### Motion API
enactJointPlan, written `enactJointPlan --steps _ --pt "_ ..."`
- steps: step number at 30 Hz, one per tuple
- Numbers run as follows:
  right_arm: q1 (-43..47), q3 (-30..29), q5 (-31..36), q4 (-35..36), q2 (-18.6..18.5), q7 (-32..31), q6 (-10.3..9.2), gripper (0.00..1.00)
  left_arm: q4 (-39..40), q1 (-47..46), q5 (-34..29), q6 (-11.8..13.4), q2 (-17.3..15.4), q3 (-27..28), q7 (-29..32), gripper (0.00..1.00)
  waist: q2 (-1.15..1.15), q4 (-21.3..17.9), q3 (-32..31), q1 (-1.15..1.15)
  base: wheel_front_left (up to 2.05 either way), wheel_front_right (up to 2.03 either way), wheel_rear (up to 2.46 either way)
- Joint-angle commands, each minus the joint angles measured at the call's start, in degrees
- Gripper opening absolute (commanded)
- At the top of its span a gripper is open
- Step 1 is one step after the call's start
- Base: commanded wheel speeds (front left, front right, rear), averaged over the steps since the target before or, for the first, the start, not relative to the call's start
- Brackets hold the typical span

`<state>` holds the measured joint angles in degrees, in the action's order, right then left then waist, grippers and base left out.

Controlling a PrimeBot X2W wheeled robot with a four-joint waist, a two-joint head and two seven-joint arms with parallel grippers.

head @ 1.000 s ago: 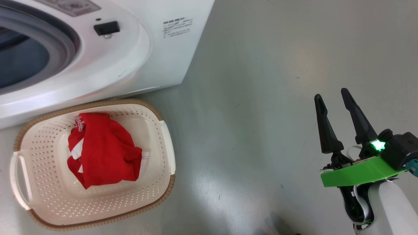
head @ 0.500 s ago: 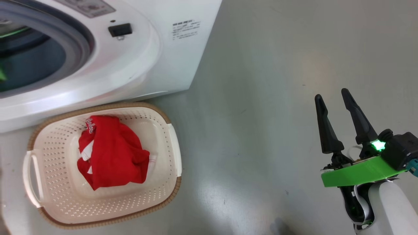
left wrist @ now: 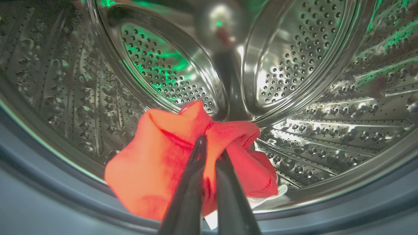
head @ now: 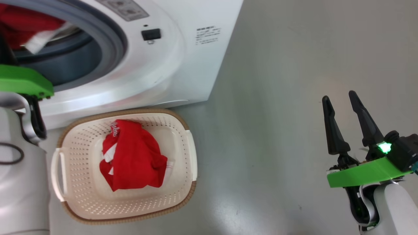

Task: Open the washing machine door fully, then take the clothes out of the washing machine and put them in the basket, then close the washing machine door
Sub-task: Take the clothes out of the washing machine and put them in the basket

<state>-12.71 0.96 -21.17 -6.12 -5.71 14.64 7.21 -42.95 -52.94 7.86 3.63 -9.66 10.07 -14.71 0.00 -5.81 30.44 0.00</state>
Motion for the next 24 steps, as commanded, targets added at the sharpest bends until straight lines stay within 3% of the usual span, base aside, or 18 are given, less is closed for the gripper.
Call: enactJointPlan --steps 1,11,19,24 --pt "2.00 0.75 0.29 1.08 -0.79 0.36 0.28 1.00 3.71 2.58 0.27 -0.84 -1.34 1.95 -0.29 0.00 0.00 1.51 -1.41 0.00 0.00 0.00 0.00" --pt "3.29 -0.55 0.38 1.02 -0.96 0.36 0.28 1.00 15.02 10.69 0.11 -6.14 4.23 7.05 -0.29 0.00 0.00 3.63 -3.43 0.00 0.00 0.00 0.00" --pt "3.81 -1.33 0.46 1.04 -0.88 0.36 0.28 1.00 22.53 16.47 0.33 -8.63 6.46 9.25 -0.29 0.00 0.00 4.83 -4.27 0.00 0.00 0.00 0.00" --pt "4.11 -1.50 0.52 1.12 -0.84 0.36 0.28 1.00 27.85 20.38 3.91 -9.44 6.75 8.95 -0.29 0.00 0.00 5.48 -4.68 0.00 0.00 0.00 0.00"
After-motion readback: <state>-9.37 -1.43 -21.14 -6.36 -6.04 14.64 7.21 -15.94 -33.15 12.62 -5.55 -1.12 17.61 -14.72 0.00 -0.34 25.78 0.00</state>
